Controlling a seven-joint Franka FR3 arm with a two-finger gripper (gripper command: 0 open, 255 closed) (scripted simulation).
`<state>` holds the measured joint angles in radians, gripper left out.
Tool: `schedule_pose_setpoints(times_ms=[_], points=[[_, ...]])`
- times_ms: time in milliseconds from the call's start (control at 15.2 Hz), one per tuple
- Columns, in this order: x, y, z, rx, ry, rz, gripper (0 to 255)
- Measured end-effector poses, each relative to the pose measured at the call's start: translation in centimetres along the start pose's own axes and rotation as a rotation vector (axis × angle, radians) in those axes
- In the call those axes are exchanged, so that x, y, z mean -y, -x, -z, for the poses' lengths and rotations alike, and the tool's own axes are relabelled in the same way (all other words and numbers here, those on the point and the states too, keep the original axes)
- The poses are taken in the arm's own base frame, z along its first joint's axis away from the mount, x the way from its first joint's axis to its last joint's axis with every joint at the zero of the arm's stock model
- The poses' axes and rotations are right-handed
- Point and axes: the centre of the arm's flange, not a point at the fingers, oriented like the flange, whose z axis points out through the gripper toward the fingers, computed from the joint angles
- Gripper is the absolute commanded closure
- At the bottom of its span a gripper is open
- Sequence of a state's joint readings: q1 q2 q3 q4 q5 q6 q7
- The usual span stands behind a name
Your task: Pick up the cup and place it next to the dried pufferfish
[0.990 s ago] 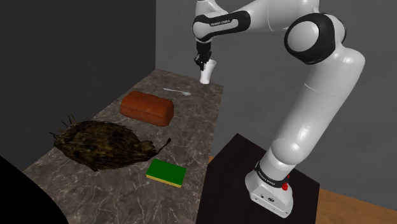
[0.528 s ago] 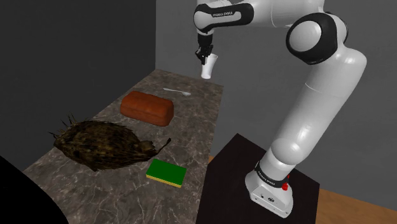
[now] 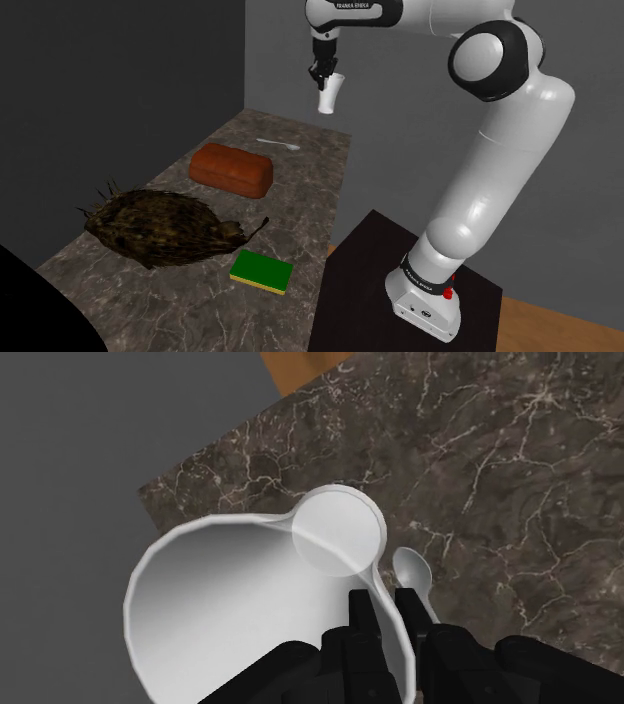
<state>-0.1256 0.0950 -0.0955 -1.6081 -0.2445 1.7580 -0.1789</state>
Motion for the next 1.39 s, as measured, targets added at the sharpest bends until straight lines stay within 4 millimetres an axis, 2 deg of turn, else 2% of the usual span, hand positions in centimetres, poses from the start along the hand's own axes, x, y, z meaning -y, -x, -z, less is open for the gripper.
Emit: schedule_pose_setpoints(times_ms=[132,330,1122,1386], points=[[-0.3,0.0,0.8,0.000,0.000,0.000,255],[2.0,1.0,1.8,0.000,-0.001,0.001,255],[15.7,7.2,5.5,0.000,-0.001,0.002,255],[20.6,9.9,6.8,0.000,0.000,0.002,255]])
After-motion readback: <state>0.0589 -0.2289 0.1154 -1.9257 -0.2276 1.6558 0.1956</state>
